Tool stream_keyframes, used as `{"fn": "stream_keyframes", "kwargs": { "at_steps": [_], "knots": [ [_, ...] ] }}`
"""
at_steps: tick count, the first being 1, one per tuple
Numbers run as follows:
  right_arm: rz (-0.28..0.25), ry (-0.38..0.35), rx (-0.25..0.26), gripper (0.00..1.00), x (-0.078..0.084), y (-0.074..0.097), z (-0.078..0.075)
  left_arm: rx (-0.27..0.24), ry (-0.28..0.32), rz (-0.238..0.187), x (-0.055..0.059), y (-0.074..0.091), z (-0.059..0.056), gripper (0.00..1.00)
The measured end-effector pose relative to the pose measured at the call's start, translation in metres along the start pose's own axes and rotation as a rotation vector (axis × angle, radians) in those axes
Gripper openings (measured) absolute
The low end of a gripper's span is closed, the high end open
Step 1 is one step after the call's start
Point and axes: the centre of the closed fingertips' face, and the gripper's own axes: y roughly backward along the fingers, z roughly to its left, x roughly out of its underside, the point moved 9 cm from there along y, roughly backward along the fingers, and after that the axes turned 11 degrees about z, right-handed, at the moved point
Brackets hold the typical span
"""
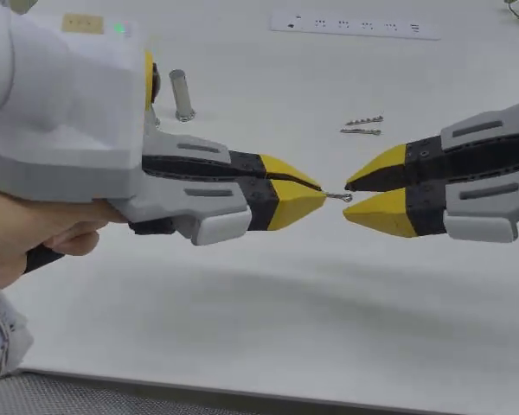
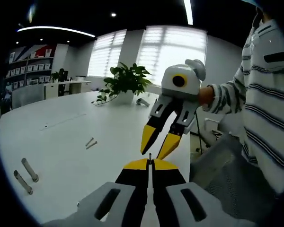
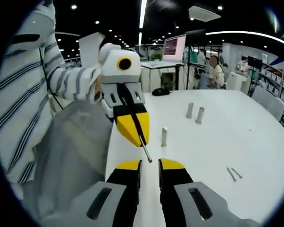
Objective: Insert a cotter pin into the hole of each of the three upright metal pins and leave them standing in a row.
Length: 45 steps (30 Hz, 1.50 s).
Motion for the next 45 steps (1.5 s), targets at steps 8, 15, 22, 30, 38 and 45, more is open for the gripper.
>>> {"fn": "stream_keyframes", "kwargs": {
  "at_steps": [8,15,22,30,38,45],
  "knots": [
    [-0.009,0.011,-0.085,0.13,-0.003,0.0,0.009,0.054,-0.064,-0.016,-0.002,0.002,-0.008,0.0],
    [0.009,0.027,-0.118,0.1,-0.002,-0.002,0.014,0.065,-0.077,0.007,0.001,0.001,-0.01,0.0],
    [0.015,0.022,-0.143,0.06,0.0,-0.002,0.017,0.084,-0.088,0.024,0.002,0.002,-0.011,0.0],
    [0.016,0.031,-0.161,0.05,-0.001,-0.002,0.019,0.093,-0.088,0.037,0.006,0.002,-0.007,0.0],
    [0.037,0.035,-0.183,0.04,-0.001,-0.003,0.021,0.102,-0.095,0.062,0.009,0.0,-0.008,0.0],
    [0.049,0.042,-0.18,0.03,0.0,-0.003,0.02,0.11,-0.084,0.07,0.012,-0.003,-0.009,0.0]
  ]
}}
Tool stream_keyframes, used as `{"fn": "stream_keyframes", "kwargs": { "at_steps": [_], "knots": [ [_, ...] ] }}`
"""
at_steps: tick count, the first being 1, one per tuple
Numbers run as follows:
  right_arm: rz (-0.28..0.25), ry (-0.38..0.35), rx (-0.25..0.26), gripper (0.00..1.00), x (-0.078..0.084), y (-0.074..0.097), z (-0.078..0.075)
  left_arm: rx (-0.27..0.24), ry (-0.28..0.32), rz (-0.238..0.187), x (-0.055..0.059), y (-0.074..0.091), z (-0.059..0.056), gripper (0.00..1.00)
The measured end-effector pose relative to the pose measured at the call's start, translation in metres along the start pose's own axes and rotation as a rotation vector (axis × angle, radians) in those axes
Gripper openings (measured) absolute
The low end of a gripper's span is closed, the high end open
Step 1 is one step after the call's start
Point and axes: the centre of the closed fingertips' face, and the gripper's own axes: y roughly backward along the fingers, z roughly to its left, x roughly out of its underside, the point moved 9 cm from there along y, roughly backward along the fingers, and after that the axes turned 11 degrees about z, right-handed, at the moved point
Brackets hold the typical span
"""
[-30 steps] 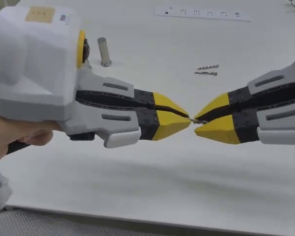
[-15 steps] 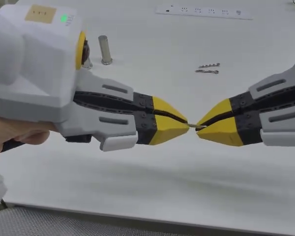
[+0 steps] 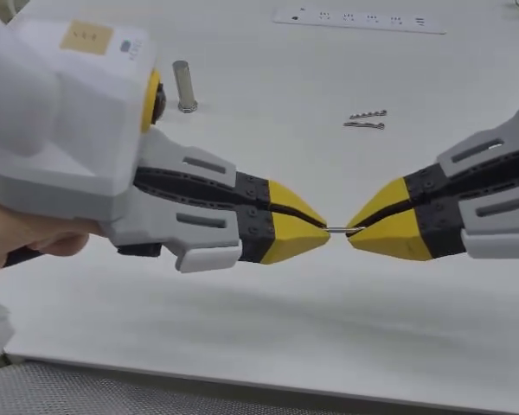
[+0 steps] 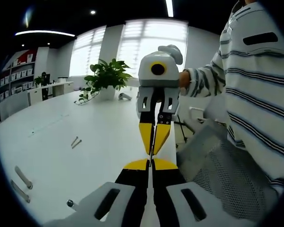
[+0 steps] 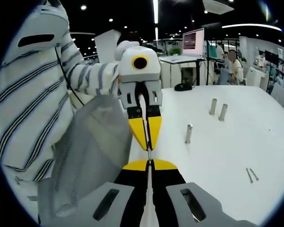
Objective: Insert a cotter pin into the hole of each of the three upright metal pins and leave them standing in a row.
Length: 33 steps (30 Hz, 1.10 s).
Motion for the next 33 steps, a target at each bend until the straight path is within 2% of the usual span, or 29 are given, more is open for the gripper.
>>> {"fn": "stream_keyframes", "kwargs": {
  "at_steps": [4,6,14,20,24,28,30,31,33],
  "knots": [
    [-0.004,-0.024,-0.001,0.03,0.0,0.0,-0.001,0.001,0.017,-0.001,0.001,-0.001,-0.001,0.0],
    [-0.004,-0.033,0.011,0.03,0.001,-0.001,-0.002,-0.013,0.054,-0.011,0.002,-0.001,0.001,0.0],
    [0.002,-0.044,0.031,0.03,0.001,-0.003,-0.004,-0.032,0.073,-0.011,0.002,-0.002,0.002,0.02],
    [0.004,-0.057,0.048,0.03,0.001,-0.004,-0.008,-0.047,0.083,-0.008,0.005,-0.001,0.003,0.1],
    [0.003,-0.062,0.05,0.03,0.0,-0.006,-0.008,-0.085,0.088,0.02,0.009,0.002,0.008,0.15],
    [0.005,-0.069,0.066,0.03,0.001,-0.009,-0.01,-0.12,0.086,0.022,0.009,0.007,0.011,0.19],
    [0.006,-0.075,0.074,0.03,0.001,-0.011,-0.011,-0.139,0.112,0.019,0.01,0.011,0.014,0.19],
    [0.012,-0.081,0.092,0.03,0.001,-0.012,-0.013,-0.172,0.132,0.013,0.011,0.013,0.018,0.19],
    [0.029,-0.081,0.11,0.03,0.002,-0.014,-0.016,-0.224,0.128,0.008,0.011,0.018,0.023,0.2]
  ]
}}
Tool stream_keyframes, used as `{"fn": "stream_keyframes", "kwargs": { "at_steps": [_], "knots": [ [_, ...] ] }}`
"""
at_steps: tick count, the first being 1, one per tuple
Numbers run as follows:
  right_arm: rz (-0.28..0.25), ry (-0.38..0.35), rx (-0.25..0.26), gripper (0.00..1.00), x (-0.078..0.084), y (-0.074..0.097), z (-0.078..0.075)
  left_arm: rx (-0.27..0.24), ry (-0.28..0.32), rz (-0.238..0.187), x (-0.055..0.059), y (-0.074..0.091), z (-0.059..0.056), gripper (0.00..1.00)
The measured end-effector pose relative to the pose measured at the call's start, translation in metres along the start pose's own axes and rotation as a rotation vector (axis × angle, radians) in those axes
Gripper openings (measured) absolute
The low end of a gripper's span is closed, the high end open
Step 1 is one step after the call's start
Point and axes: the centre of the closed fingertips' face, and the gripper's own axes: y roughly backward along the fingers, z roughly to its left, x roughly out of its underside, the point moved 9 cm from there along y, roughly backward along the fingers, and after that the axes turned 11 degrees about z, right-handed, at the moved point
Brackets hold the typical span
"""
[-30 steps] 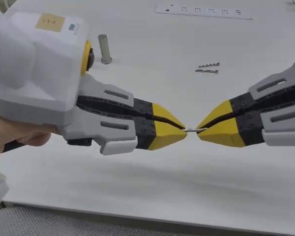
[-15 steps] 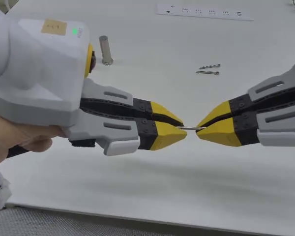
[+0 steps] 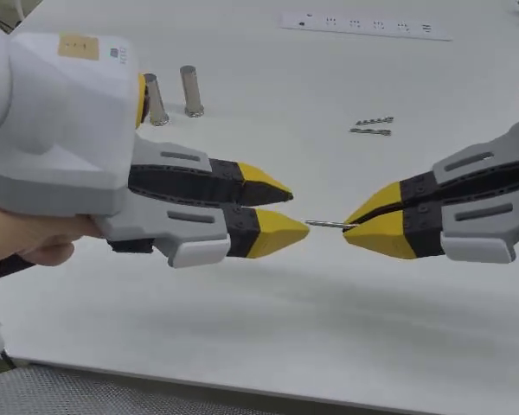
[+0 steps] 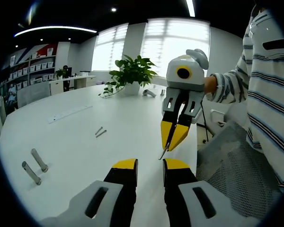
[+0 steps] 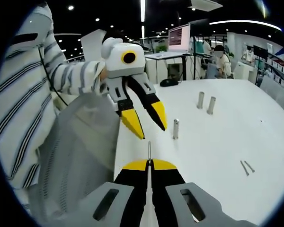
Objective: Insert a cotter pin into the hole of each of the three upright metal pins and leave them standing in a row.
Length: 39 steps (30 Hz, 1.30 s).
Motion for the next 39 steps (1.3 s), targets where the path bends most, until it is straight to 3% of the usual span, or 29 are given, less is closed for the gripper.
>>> {"fn": "stream_keyframes", "kwargs": {
  "at_steps": [5,9,13,17,23,39],
  "knots": [
    [0.004,-0.016,0.022,0.03,-0.003,-0.002,-0.004,-0.13,0.033,-0.044,0.002,0.012,0.018,0.26],
    [0.002,-0.031,0.045,0.03,-0.006,-0.007,-0.01,-0.221,0.066,-0.039,0.012,0.02,0.032,0.29],
    [0.005,-0.038,0.053,0.03,-0.009,-0.013,-0.014,-0.26,0.111,-0.045,0.023,0.023,0.041,0.3],
    [0.011,-0.04,0.052,0.03,-0.011,-0.02,-0.017,-0.268,0.146,-0.006,0.038,0.021,0.047,0.3],
    [0.01,-0.05,0.055,0.03,-0.015,-0.031,-0.022,-0.256,0.15,0.058,0.057,0.015,0.052,0.3],
    [0.008,-0.083,0.093,0.03,-0.023,-0.059,-0.037,-0.212,0.104,0.164,0.076,-0.003,0.067,0.26]
  ]
}}
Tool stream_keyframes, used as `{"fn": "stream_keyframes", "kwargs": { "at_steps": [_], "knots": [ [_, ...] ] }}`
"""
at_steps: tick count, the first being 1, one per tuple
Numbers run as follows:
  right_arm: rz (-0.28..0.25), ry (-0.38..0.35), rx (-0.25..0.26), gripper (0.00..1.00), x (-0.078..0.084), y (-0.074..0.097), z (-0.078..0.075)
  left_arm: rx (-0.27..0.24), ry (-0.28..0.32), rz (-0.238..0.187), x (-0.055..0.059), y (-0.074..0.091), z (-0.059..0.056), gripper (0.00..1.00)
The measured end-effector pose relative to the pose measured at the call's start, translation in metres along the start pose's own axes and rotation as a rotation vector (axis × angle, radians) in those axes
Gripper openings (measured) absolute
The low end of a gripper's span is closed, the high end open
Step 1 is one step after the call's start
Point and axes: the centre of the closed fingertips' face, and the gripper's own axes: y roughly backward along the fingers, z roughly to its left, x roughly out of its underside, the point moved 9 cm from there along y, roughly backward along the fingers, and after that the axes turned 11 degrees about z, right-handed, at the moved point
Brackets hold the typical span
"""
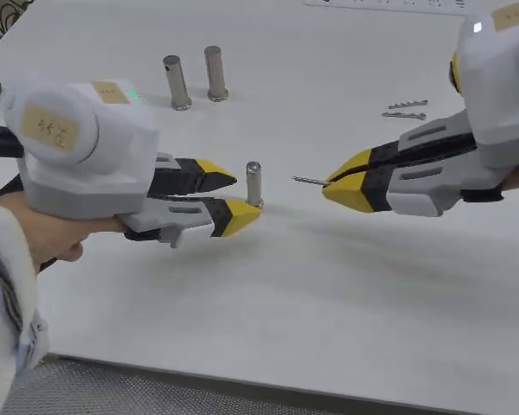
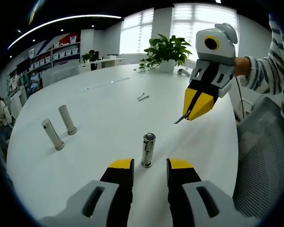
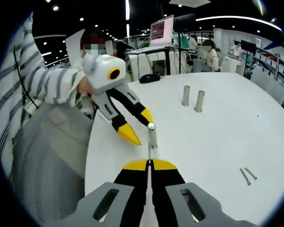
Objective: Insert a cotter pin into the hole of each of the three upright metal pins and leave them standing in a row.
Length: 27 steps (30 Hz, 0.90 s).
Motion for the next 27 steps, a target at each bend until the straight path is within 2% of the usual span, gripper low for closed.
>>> {"fn": "stream_keyframes", "kwargs": {
  "at_steps": [4,12,21,27],
  "knots": [
    [0.002,-0.008,-0.004,0.03,0.002,-0.006,-0.008,0.003,-0.021,0.021,0.001,-0.006,0.001,0.24],
    [0.012,-0.019,-0.008,0.03,0.001,-0.013,-0.009,-0.008,-0.015,0.007,0.0,-0.013,0.004,0.19],
    [0.01,-0.025,-0.014,0.03,0.0,-0.018,-0.004,-0.018,-0.016,-0.001,-0.002,-0.016,0.003,0.15],
    [0.005,-0.03,-0.015,0.03,-0.001,-0.019,-0.002,-0.024,-0.026,-0.002,-0.002,-0.015,0.001,0.08]
  ]
}}
